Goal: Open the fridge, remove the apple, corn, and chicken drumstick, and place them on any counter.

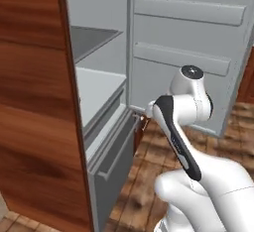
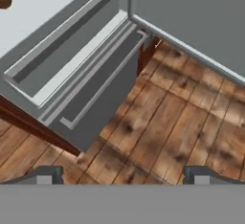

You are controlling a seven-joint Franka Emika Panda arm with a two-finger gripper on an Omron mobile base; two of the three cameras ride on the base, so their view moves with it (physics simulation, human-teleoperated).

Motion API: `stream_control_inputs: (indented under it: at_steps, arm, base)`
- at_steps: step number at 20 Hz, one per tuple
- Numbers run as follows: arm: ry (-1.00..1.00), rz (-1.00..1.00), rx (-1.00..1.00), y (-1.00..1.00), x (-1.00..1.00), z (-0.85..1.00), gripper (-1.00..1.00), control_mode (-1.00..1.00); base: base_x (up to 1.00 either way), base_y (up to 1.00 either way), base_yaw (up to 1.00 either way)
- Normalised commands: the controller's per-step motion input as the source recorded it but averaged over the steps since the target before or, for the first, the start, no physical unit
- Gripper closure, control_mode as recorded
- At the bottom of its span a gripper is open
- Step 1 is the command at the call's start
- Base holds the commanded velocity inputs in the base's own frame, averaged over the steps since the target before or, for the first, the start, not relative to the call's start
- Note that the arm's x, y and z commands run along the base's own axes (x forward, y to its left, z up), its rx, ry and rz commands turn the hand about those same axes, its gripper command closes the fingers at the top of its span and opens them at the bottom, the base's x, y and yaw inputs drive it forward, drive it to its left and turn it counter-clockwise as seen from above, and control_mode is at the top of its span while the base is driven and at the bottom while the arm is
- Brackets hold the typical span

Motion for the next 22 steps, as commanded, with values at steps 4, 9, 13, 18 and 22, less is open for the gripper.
stream_control_inputs:
  at_steps: [4,9,13,18,22]
  arm:
    - [0.00,0.00,0.00,0.00,0.00,0.00,-1.00,1.00]
    - [0.00,0.00,0.00,0.00,0.00,0.00,-1.00,1.00]
    - [0.00,0.00,0.00,0.00,0.00,0.00,-1.00,1.00]
    - [0.00,0.00,0.00,0.00,0.00,0.00,-1.00,1.00]
    - [0.00,0.00,0.00,0.00,0.00,0.00,-1.00,1.00]
  base:
    - [0.54,-0.01,0.67]
    - [0.34,-0.41,0.74]
    - [0.23,-0.92,0.55]
    - [0.19,-0.88,0.60]
    - [0.53,-0.57,0.62]
